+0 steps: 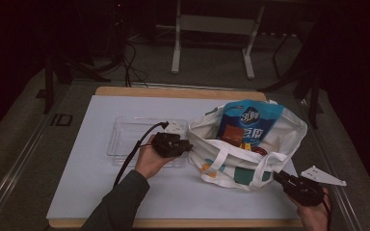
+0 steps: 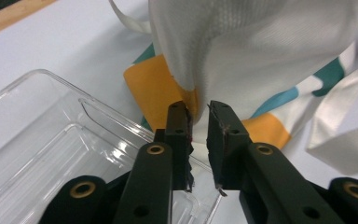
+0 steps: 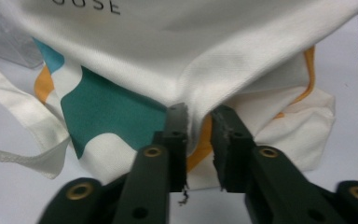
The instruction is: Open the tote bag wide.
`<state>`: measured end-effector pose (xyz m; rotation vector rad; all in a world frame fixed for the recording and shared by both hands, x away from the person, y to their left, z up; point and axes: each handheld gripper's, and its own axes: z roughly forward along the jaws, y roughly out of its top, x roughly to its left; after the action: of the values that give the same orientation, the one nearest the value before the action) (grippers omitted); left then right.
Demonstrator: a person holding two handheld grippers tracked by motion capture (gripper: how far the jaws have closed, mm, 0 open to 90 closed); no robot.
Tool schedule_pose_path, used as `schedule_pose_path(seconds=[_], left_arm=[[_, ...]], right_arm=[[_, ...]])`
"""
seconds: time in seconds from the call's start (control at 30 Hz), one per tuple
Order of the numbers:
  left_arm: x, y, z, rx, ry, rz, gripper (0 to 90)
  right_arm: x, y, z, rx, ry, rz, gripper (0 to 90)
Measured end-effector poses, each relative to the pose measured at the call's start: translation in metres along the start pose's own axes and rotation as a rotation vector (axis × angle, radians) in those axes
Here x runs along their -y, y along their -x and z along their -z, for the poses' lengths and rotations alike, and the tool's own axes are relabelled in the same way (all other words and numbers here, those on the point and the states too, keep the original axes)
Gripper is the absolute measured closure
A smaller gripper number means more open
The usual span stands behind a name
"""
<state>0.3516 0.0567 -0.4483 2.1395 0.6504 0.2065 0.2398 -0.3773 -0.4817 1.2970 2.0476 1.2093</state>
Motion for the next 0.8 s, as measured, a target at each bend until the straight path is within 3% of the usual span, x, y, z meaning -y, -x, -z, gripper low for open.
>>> schedule_pose_path(seconds=[0.27, 0.4, 0.6, 0.8], left_arm=[[-0.004, 0.000, 0.015, -0.016, 0.075, -0.005, 60.8], [-0.007, 0.000, 0.017, -0.024, 0.094, -0.008, 58.7], [-0.009, -0.001, 0.016, -0.041, 0.099, -0.014, 59.3], [-0.011, 0.001, 0.015, -0.045, 0.083, -0.029, 69.3]], right_arm=[[-0.010, 0.013, 0.010, 0.008, 0.052, -0.077, 54.3], [-0.021, 0.020, 0.011, 0.022, 0.070, -0.113, 49.7], [-0.033, 0.032, 0.006, 0.038, 0.073, -0.159, 48.7], [-0.039, 0.035, 0.001, 0.023, 0.067, -0.176, 55.2]])
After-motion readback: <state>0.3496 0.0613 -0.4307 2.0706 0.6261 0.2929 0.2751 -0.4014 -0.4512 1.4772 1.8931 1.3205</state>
